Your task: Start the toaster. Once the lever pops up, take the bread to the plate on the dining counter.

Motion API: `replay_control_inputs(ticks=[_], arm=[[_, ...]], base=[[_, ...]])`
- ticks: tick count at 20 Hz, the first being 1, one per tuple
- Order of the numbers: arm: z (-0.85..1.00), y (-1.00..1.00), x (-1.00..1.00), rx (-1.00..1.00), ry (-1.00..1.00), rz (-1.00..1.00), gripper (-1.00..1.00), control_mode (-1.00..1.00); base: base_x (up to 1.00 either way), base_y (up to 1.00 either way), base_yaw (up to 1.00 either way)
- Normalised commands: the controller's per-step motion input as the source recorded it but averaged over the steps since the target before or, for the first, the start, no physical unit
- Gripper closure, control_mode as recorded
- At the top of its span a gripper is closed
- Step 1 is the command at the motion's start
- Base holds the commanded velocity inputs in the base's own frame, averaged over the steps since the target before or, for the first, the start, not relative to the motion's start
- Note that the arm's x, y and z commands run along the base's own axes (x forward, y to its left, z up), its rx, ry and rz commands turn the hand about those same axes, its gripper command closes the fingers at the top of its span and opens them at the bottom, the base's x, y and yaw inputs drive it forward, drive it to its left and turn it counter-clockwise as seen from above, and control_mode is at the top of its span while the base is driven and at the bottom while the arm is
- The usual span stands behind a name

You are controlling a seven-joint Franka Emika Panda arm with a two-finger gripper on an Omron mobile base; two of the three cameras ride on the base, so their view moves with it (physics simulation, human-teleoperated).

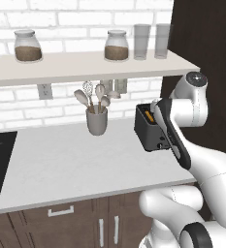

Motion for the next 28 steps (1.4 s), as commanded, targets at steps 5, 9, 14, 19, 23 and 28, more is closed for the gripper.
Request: replay_control_inputs(ticks=[5,9,14,19,23,28], arm=[[0.0,0.0,0.0,0.0,0.0,0.0,-1.0,-1.0],[0.0,0.0,0.0,0.0,0.0,0.0,-1.0,-1.0],[0.0,0.0,0.0,0.0,0.0,0.0,-1.0,-1.0],[0.0,0.0,0.0,0.0,0.0,0.0,-1.0,-1.0],[0.0,0.0,0.0,0.0,0.0,0.0,-1.0,-1.0],[0.0,0.0,0.0,0.0,0.0,0.0,-1.0,-1.0]], base=[[0.0,0.0,0.0],[0.0,0.0,0.0],[0.0,0.0,0.0],[0.0,0.0,0.0],[0.0,0.0,0.0],[0.0,0.0,0.0]])
